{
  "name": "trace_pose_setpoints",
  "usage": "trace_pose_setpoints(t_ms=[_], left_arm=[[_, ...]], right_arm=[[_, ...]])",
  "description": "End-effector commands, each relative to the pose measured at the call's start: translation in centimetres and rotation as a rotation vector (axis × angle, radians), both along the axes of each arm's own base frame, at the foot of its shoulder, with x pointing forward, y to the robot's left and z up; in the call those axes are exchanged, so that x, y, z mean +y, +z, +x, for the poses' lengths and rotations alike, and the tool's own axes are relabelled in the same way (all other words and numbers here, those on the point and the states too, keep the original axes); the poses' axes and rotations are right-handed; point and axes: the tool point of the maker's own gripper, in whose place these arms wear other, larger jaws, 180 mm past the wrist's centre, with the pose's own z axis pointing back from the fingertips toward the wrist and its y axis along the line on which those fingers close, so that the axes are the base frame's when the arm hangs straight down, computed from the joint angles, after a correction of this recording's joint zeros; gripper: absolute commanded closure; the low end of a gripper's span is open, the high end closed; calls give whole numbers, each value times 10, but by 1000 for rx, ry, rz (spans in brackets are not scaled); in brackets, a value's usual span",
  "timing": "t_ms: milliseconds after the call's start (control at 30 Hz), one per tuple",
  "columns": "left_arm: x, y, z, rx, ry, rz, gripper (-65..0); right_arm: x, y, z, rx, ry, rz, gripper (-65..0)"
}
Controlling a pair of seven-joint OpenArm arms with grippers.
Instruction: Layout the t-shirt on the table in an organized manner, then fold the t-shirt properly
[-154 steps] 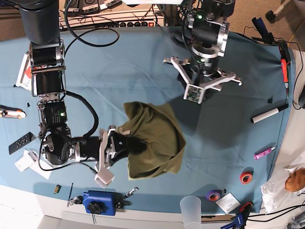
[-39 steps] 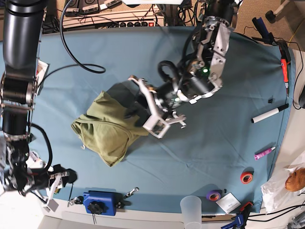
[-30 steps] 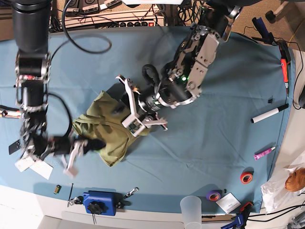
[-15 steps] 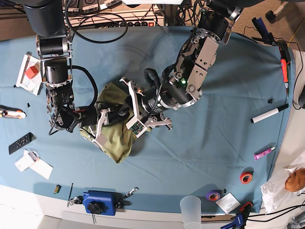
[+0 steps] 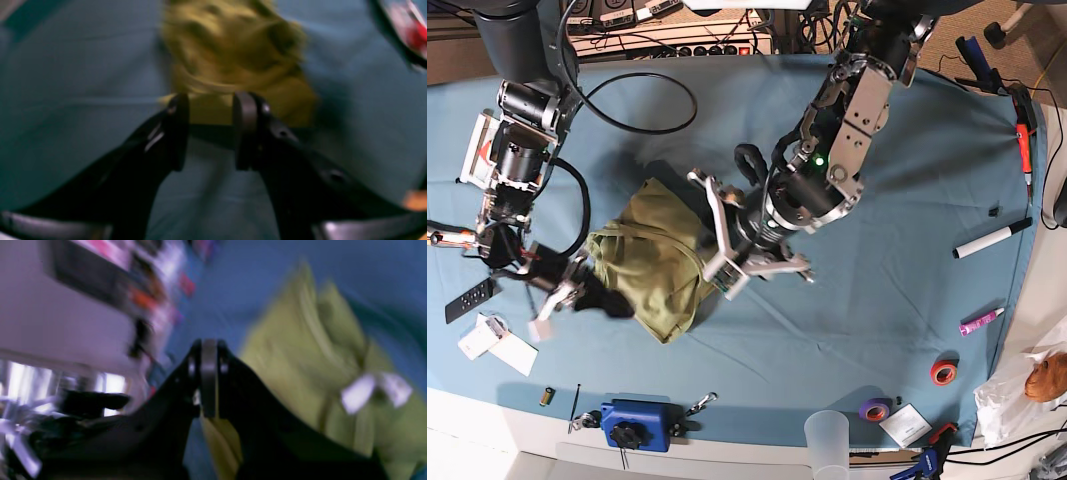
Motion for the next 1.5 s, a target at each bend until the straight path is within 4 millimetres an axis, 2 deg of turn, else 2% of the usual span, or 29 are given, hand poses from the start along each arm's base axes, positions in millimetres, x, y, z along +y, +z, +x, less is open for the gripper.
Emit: trace_pose_setpoints(t_ms=[0, 100, 133, 300, 400, 500, 633, 733, 800, 967, 1133, 1333, 1467], left_arm=[[5, 16, 7, -57, 39, -5, -163], [42, 8, 20, -73, 185, 87, -20], [56, 5, 23, -73, 226, 111, 0], [127, -11, 33, -32, 415, 164, 0], [152, -26, 26, 32, 461, 151, 0], [172, -38, 14, 79, 500, 143, 0], [201, -32, -3, 67, 569, 149, 0], [213, -26, -19, 60, 591, 137, 0], [216, -30, -30, 77, 568, 143, 0], [233, -50, -53, 142, 585, 188, 0], [259, -57, -73, 179, 655, 216, 0], [283, -48, -107, 186, 722, 255, 0], [295, -62, -139, 262, 744, 301, 0]], right_arm=[[-22, 35, 12, -96, -56, 24, -13], [-48, 50, 11, -136, -118, 50, 0], [-55, 52, 10, -141, -134, 47, 0], [-89, 61, 2, -154, -186, -6, 0], [-100, 64, -6, -165, -191, -66, 0], [-99, 65, -21, -188, -171, -168, 0], [-84, 64, -48, -232, -109, -344, 0], [-74, 64, -70, -262, -71, -476, 0], [-70, 66, -83, -286, -75, -535, 0], [-76, 76, -114, -334, -180, -584, 0], [-85, 74, -152, -321, -258, -644, 0], [-84, 60, -194, -243, -236, -743, 0], [-84, 36, -219, -138, -195, -754, 0]])
